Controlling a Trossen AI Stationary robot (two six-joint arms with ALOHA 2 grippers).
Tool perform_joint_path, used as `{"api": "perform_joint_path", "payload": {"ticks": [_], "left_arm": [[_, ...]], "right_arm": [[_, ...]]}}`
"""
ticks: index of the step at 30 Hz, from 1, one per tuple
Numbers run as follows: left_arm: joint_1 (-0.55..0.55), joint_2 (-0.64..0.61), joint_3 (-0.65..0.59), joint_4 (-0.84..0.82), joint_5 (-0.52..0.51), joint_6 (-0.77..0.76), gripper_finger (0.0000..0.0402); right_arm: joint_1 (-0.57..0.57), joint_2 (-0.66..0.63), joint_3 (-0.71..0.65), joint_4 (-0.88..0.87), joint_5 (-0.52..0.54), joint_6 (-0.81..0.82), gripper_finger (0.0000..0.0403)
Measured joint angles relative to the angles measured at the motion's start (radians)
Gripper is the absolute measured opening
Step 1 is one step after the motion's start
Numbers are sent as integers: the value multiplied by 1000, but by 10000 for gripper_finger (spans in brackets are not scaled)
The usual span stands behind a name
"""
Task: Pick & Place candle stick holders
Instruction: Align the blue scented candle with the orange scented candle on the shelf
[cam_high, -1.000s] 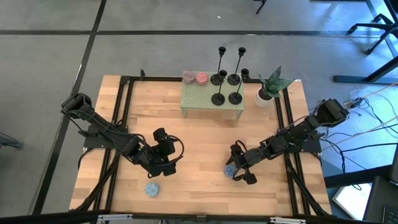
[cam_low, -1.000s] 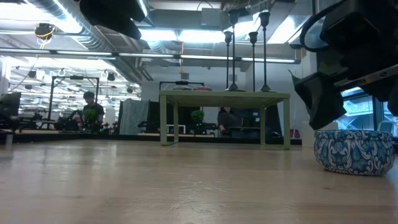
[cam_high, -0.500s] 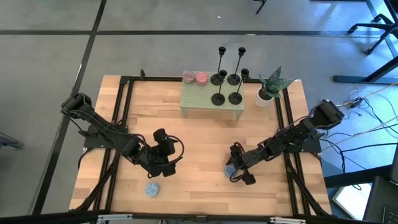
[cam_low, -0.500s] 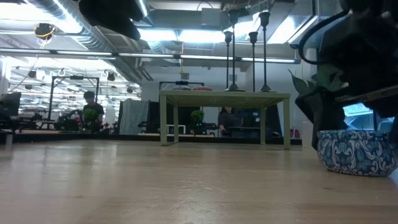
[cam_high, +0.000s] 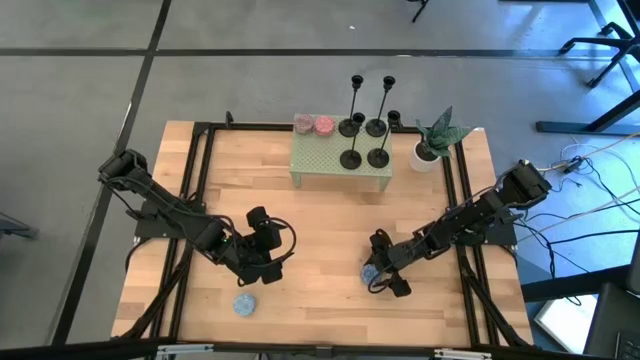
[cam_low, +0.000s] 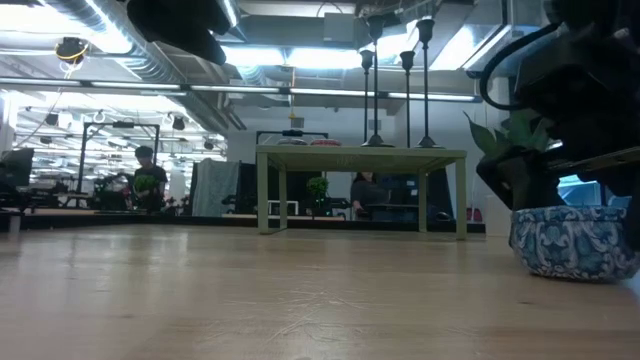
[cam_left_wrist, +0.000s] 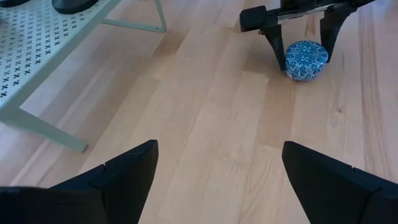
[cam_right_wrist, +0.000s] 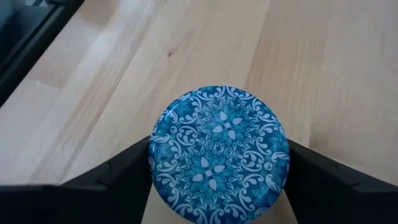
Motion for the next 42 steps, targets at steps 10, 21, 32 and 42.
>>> {"api": "perform_joint_path", "payload": {"ticks": [10, 21, 32, 42], "left_arm": [[0, 0, 0, 0, 0, 5, 341], [0, 0, 0, 0, 0, 3, 341], [0, 0, 0, 0, 0, 24, 341], [-2, 0, 0, 0, 0, 26, 341]], "right_arm": [[0, 0, 195, -336, -9, -22, 312], [-63, 0, 442, -508, 393, -23, 314], [-184, 43, 486, -79, 917, 56, 315], [-319, 180, 511, 177, 1062, -50, 311]]}}
